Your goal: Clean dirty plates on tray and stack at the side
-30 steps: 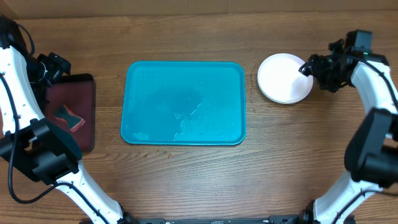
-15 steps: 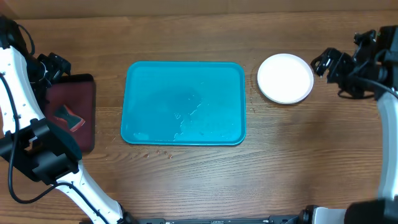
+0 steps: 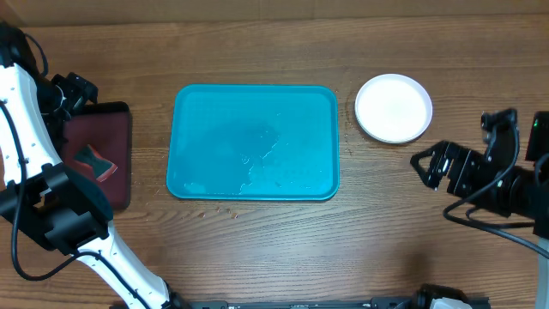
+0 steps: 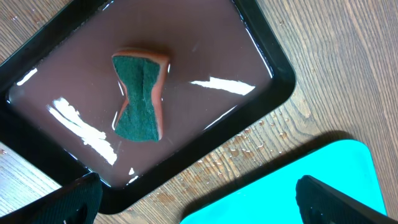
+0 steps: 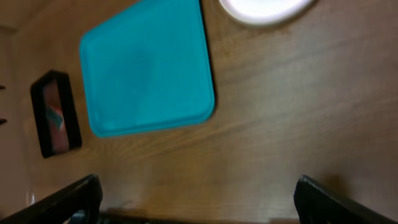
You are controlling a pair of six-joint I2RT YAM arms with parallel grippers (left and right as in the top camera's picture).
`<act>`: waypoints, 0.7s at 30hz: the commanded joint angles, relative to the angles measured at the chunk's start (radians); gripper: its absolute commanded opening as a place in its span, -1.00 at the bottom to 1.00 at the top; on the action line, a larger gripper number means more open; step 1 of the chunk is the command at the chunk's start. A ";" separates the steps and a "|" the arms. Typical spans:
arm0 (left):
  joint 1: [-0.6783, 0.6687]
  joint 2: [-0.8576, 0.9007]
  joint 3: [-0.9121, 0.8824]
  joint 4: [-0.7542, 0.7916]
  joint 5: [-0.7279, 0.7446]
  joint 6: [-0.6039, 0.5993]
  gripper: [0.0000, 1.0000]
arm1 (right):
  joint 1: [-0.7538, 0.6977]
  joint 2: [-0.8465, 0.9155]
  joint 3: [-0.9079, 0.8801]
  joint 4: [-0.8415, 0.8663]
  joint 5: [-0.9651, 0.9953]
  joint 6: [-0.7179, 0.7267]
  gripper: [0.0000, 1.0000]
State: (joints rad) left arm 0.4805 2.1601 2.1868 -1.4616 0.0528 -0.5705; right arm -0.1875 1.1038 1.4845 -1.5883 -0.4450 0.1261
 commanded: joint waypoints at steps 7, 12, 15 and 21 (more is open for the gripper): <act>0.003 -0.006 0.008 0.000 0.007 -0.006 0.99 | 0.003 0.019 -0.009 -0.052 0.047 0.004 1.00; 0.003 -0.006 0.008 0.000 0.007 -0.006 0.99 | 0.003 0.019 -0.010 -0.068 0.123 0.000 1.00; 0.003 -0.006 0.008 0.000 0.007 -0.006 0.99 | 0.005 0.019 -0.023 -0.064 0.125 0.001 1.00; 0.003 -0.006 0.008 0.000 0.007 -0.006 0.99 | 0.075 -0.037 -0.165 0.109 0.115 -0.004 1.00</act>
State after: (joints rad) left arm 0.4805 2.1601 2.1868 -1.4616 0.0532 -0.5705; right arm -0.1581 1.1156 1.3899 -1.5436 -0.3370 0.1303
